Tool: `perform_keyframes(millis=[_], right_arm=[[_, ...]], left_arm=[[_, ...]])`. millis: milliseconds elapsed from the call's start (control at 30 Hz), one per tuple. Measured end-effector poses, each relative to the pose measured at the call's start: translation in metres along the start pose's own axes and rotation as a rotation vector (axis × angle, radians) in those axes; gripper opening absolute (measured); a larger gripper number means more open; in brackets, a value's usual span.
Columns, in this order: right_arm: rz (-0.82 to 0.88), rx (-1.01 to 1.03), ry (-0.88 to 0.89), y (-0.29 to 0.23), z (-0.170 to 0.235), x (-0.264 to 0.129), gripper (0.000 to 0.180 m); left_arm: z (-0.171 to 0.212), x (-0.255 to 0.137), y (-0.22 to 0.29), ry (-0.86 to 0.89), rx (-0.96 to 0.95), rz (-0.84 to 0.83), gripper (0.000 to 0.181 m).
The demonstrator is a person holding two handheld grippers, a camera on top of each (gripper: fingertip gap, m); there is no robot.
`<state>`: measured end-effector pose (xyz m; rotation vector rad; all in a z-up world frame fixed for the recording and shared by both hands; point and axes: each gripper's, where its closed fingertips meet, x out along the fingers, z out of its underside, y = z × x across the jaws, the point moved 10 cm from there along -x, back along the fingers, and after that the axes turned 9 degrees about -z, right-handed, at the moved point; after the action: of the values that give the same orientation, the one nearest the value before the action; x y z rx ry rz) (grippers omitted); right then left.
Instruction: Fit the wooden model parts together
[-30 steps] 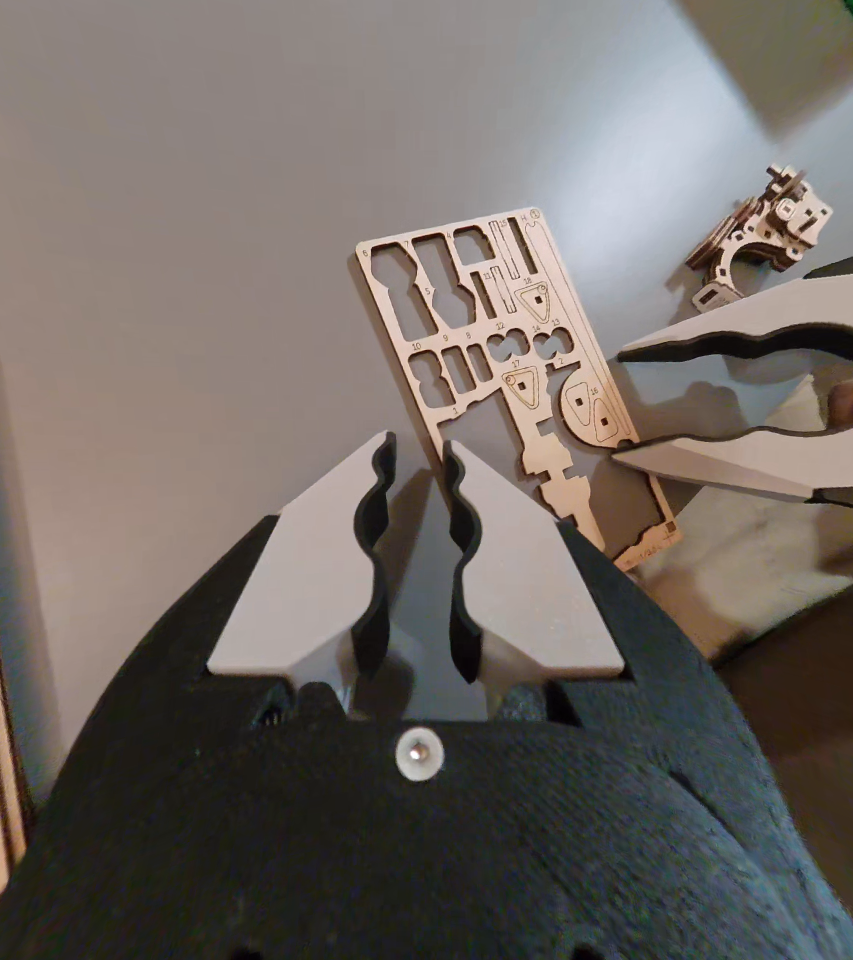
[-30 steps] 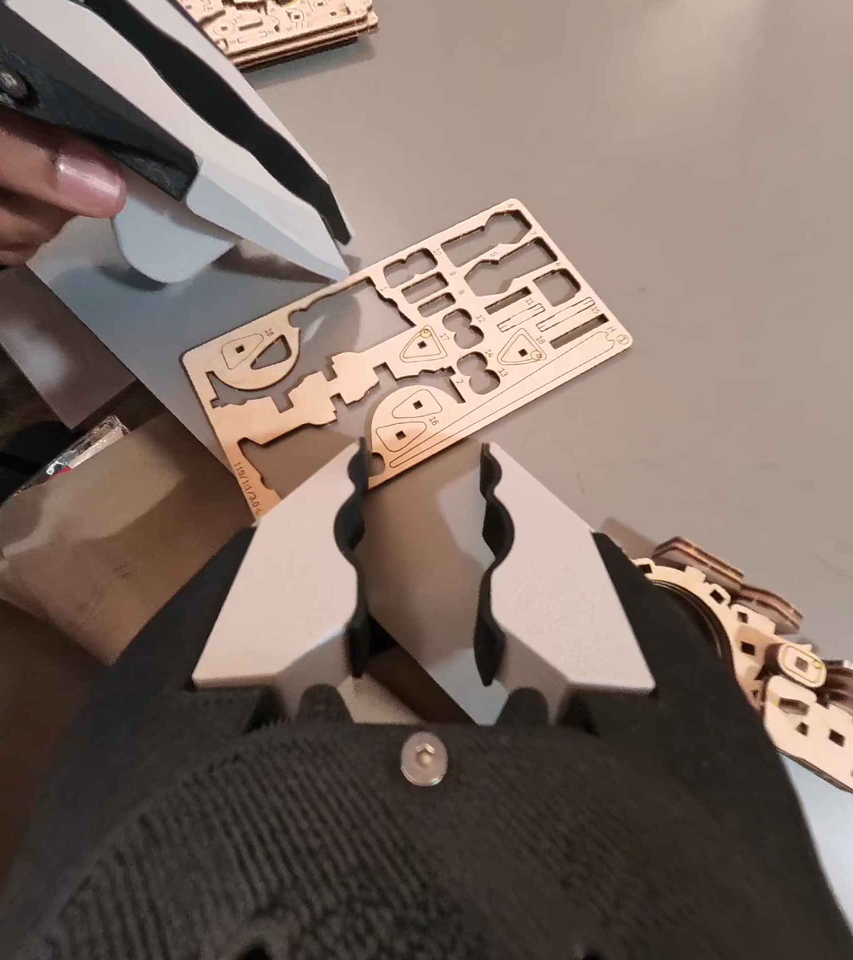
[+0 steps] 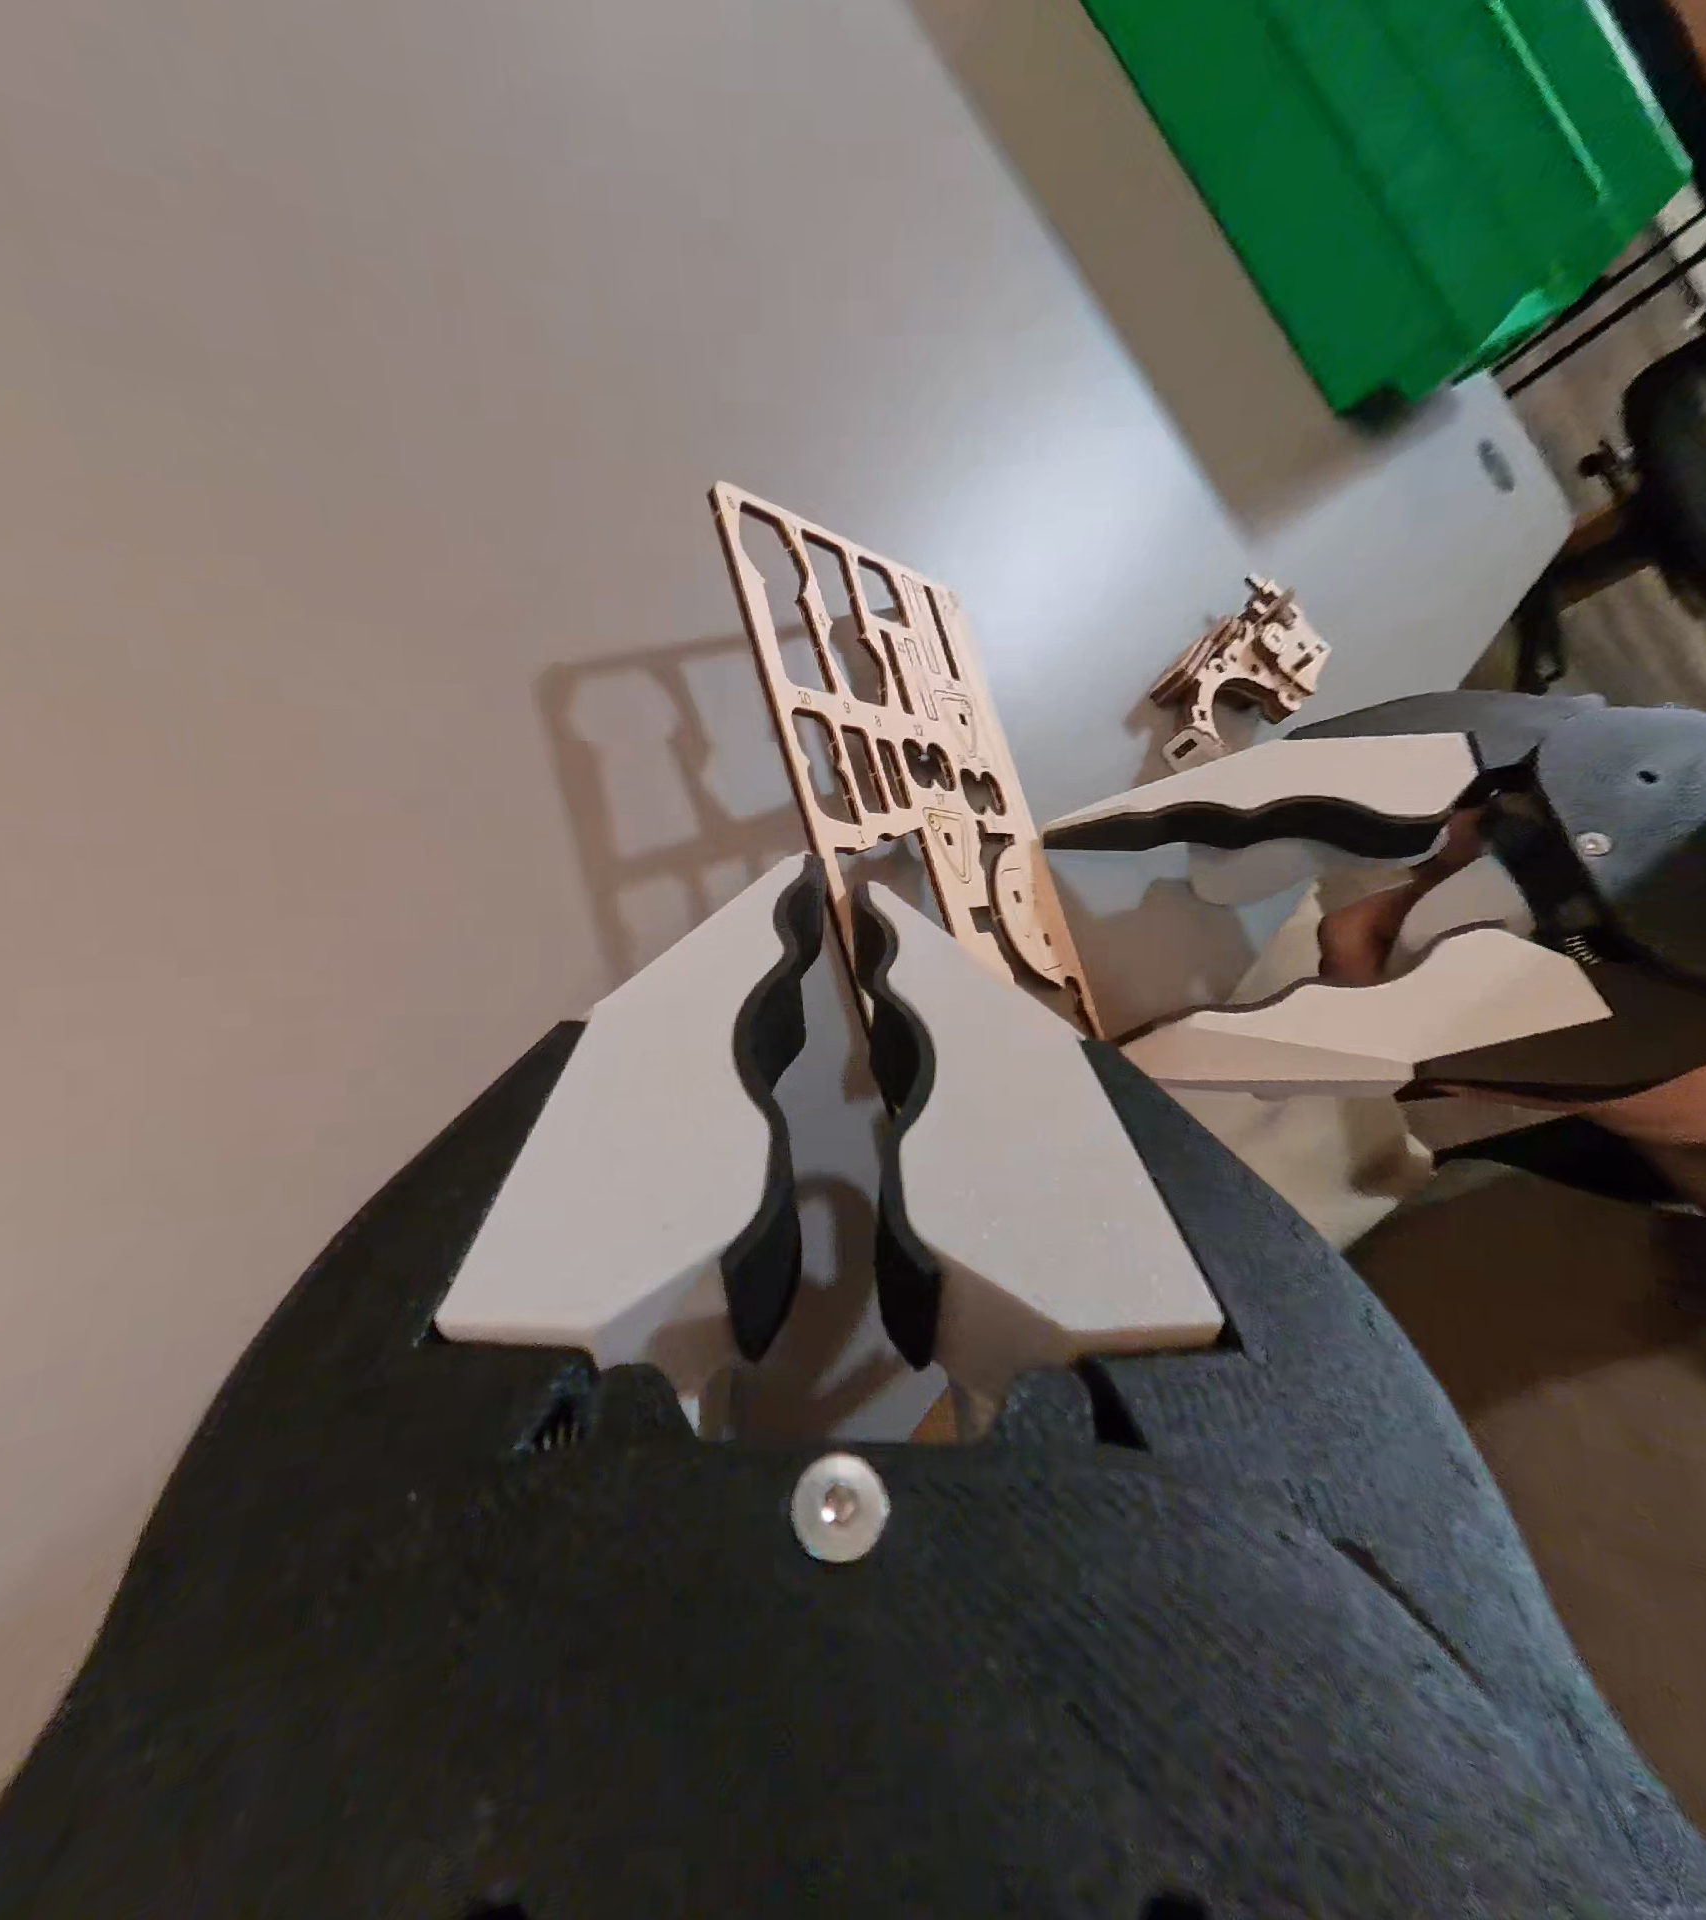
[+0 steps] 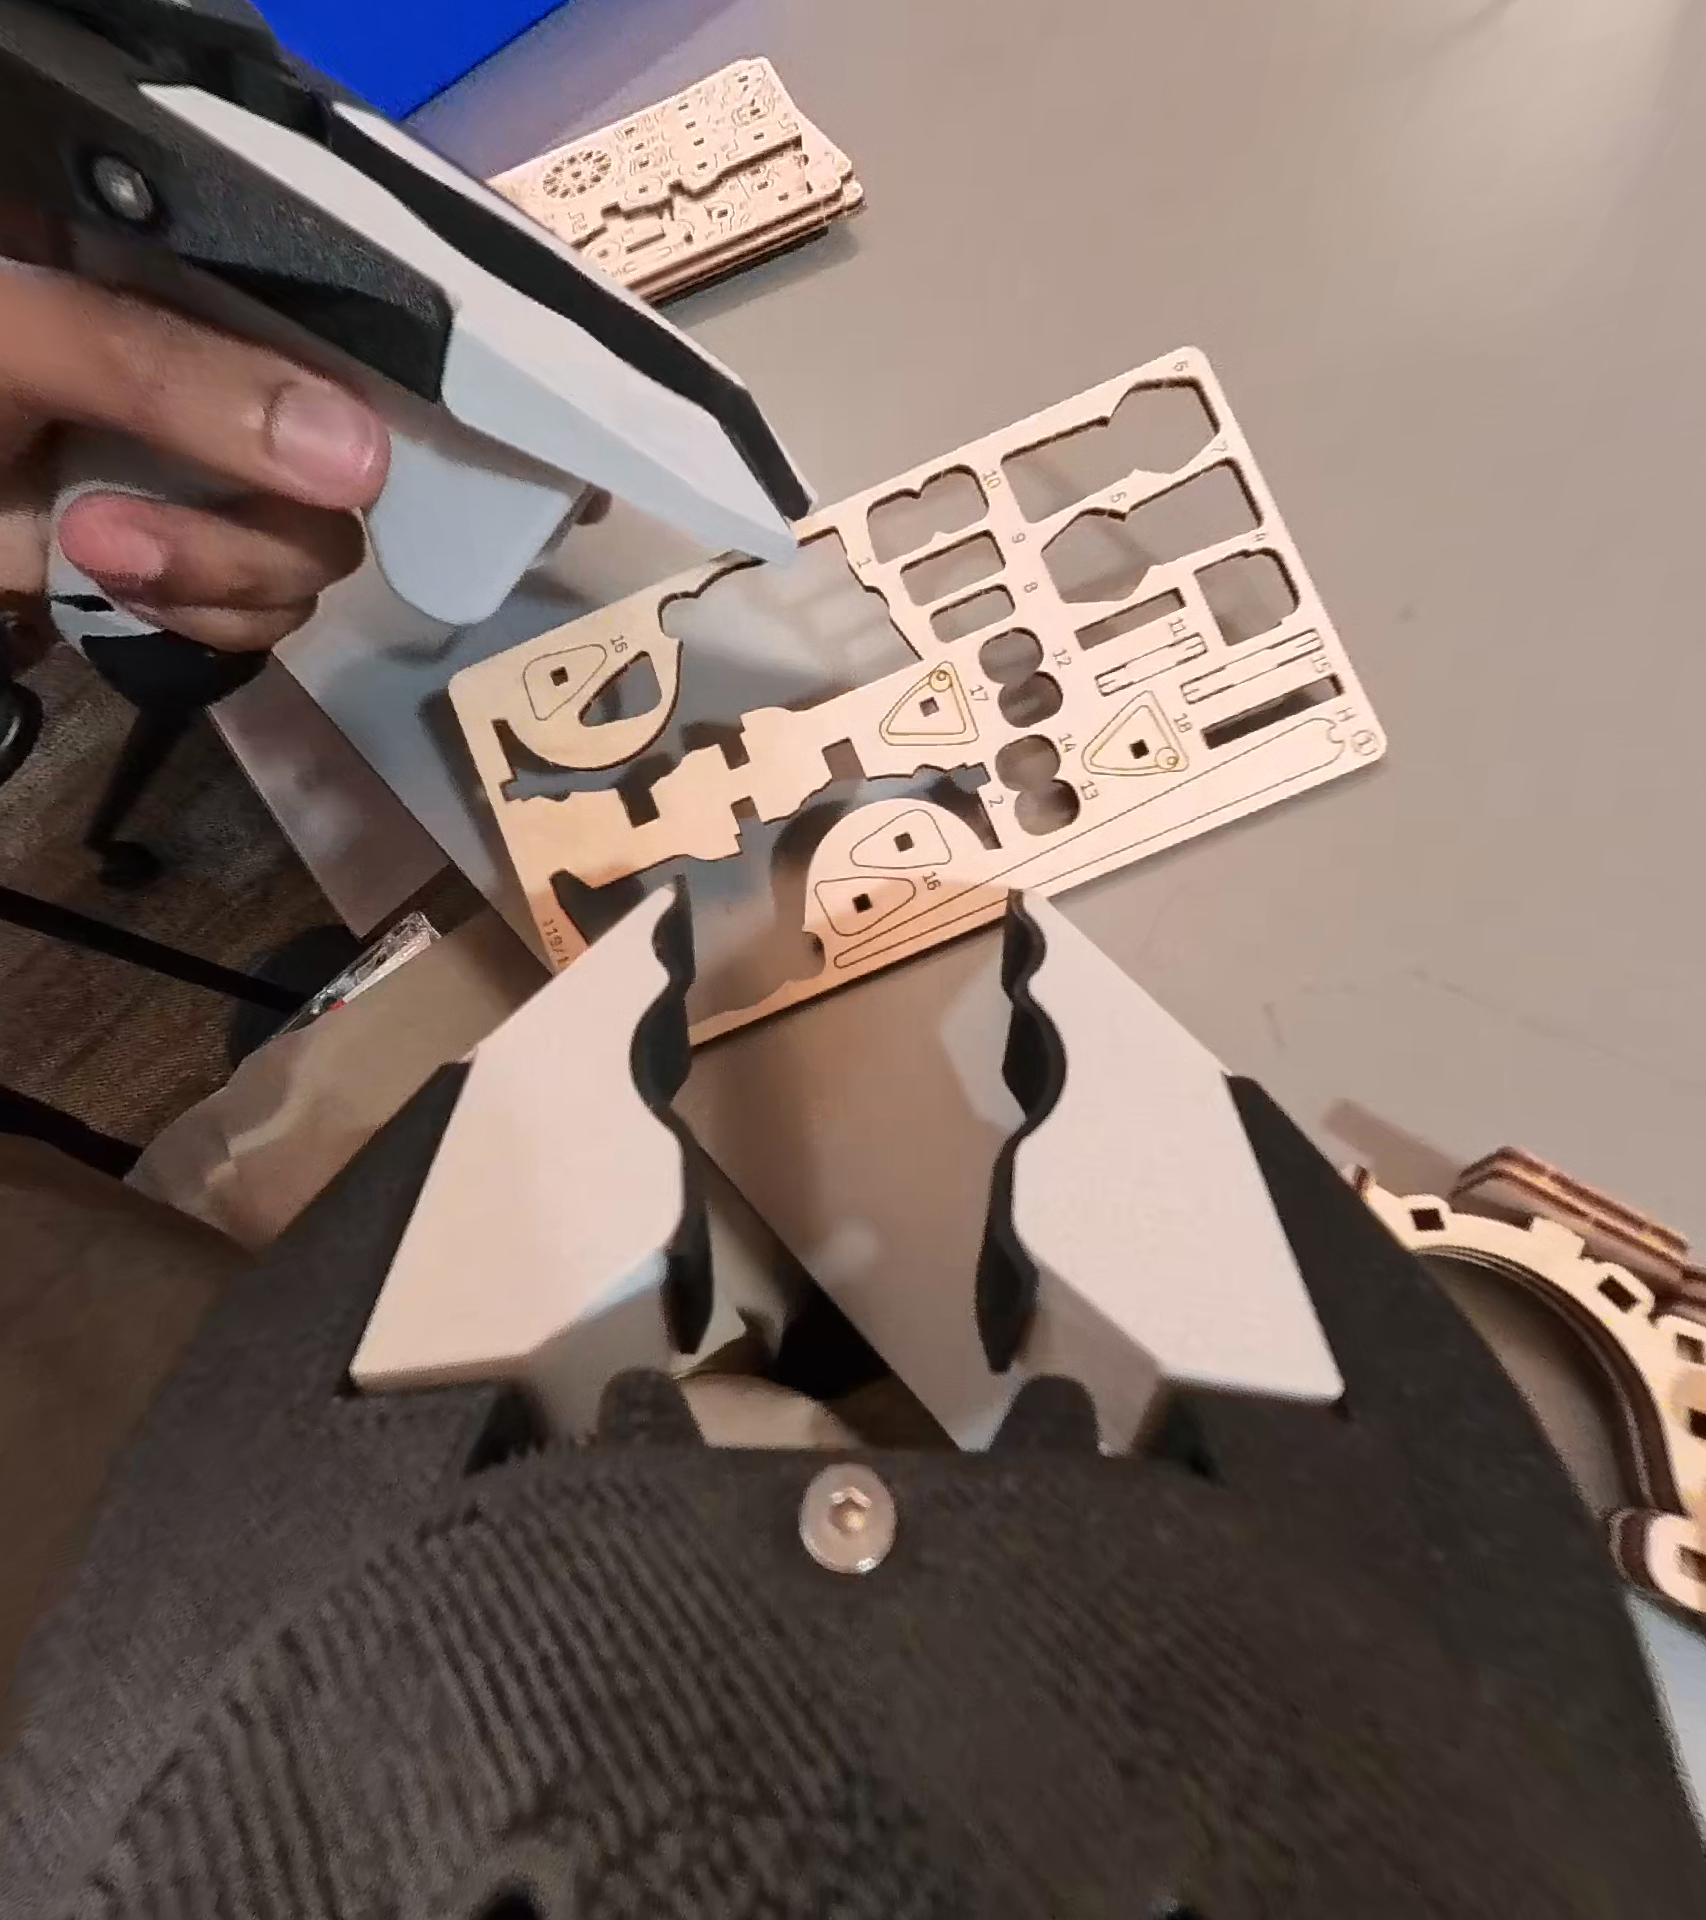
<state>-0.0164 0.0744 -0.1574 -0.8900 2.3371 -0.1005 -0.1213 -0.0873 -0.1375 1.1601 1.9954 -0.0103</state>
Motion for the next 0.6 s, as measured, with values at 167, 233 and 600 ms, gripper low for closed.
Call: perform_keyframes(millis=[167,233,600], right_arm=[[0.021,-0.001,0.002,0.004,0.0,-0.002,0.064],[0.003,0.03,0.014,0.006,-0.001,-0.003,0.064],[-0.039,0.106,0.056,0.011,-0.002,-0.005,0.061]], left_arm=[[0.0,0.0,-0.006,0.001,-0.186,0.203,0.005],[0.0,0.0,-0.008,0.016,-0.271,0.297,0.005],[-0.001,0.004,-0.004,-0.004,-0.29,0.305,0.022]])
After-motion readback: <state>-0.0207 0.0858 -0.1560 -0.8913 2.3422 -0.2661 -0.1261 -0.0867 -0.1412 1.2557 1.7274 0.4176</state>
